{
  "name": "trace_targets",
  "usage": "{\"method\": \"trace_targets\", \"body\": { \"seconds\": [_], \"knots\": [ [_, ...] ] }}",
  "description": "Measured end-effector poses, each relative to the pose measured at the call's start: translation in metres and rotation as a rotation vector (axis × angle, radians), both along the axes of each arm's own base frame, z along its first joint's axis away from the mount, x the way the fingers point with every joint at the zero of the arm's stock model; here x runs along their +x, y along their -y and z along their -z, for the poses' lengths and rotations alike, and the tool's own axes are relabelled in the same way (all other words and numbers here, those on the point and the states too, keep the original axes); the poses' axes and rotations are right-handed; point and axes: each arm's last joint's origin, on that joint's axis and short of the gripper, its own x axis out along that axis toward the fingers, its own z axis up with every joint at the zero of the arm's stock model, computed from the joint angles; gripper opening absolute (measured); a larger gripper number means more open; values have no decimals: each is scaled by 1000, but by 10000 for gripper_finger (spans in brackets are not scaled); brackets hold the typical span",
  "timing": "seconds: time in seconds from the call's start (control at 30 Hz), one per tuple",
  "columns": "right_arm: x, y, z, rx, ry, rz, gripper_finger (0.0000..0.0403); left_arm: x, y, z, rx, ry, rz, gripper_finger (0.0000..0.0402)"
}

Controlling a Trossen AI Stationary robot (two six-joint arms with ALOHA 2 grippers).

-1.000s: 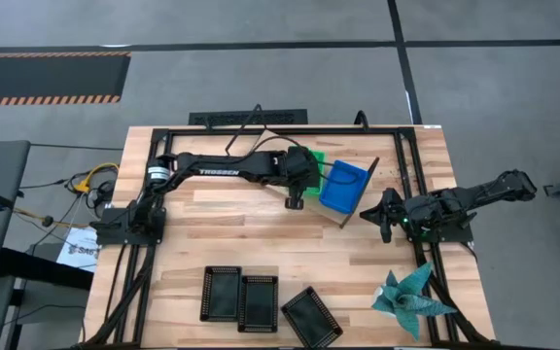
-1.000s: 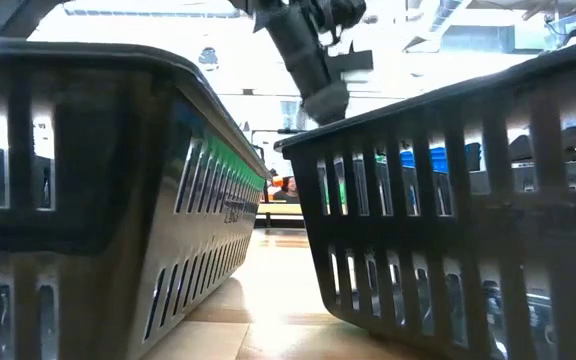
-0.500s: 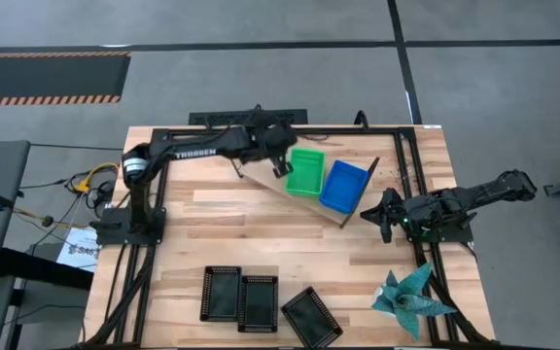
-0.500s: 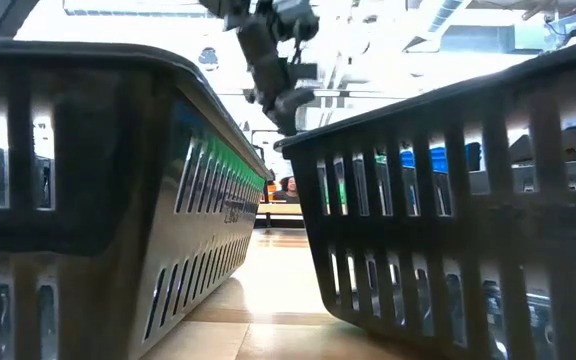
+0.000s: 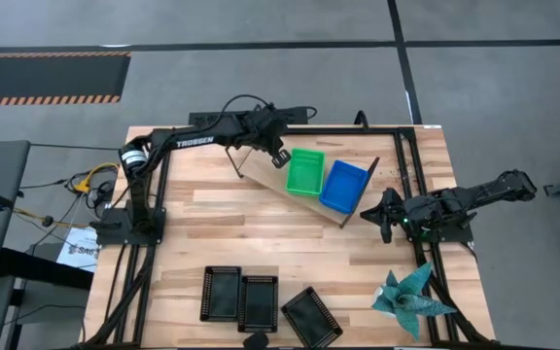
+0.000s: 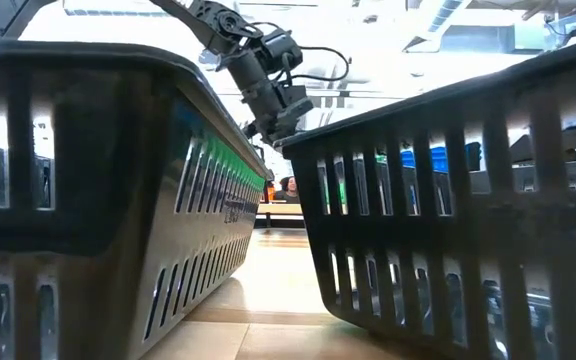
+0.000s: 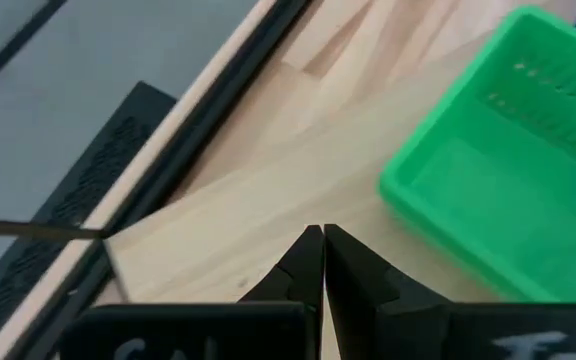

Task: Stack baskets on shelf by color
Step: Adjust the green bins, then put the left black bin on the shelf

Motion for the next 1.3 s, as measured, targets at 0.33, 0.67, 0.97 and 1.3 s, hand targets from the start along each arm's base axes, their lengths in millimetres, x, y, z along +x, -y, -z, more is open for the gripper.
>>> {"method": "trace_targets", "body": {
  "seconds": [0.33,0.67,0.97,1.3],
  "knots": [
    [0,0,0,1,2,0,50,15,8,21,-32,-9,26,0],
    [0,0,0,7,3,3,50,26,14,17,-22,88,66,0],
    [0,0,0,8,4,3,50,37,16,29,-14,103,124,0],
    [0,0,0,8,4,3,50,27,18,0,70,-6,159,0]
  ]
}}
